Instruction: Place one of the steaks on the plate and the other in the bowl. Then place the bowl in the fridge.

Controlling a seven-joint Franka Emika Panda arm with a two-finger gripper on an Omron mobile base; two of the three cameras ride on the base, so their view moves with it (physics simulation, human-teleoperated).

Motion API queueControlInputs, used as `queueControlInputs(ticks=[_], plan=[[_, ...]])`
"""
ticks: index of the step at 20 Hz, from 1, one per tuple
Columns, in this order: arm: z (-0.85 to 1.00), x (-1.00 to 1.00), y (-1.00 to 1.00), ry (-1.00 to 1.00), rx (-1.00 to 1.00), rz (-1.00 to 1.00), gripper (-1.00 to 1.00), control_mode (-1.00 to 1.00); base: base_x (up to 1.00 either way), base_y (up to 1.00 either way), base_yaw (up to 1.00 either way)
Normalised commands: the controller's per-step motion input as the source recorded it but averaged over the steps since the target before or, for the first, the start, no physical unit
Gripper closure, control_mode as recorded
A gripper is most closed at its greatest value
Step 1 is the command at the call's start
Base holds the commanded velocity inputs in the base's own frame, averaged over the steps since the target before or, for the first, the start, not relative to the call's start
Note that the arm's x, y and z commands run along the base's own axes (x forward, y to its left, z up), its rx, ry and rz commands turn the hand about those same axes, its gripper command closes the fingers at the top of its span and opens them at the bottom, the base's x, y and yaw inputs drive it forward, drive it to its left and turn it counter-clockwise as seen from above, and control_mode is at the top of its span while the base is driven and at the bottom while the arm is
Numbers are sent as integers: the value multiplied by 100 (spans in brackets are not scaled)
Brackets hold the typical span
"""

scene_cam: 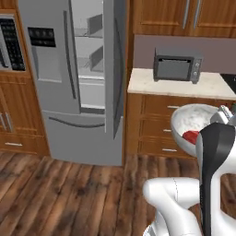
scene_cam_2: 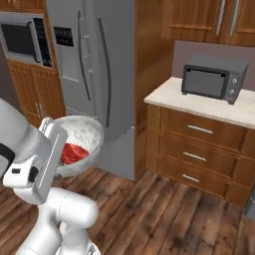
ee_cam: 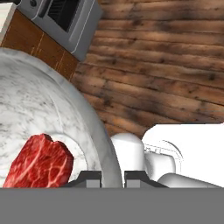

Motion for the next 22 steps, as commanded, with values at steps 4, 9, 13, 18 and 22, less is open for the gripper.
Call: queueControlInputs(ticks=[4, 9, 13, 18, 22], plan=[[0, 0, 0, 0, 0, 0, 100, 100, 73, 100, -25], [0, 0, 0, 0, 0, 0, 100, 100, 60, 100, -28], [0, 0, 0, 0, 0, 0, 100, 100, 53, 100, -27], [0, 0, 0, 0, 0, 0, 100, 100, 88, 97, -25], [0, 0, 0, 0, 0, 0, 100, 100, 100, 62, -25]])
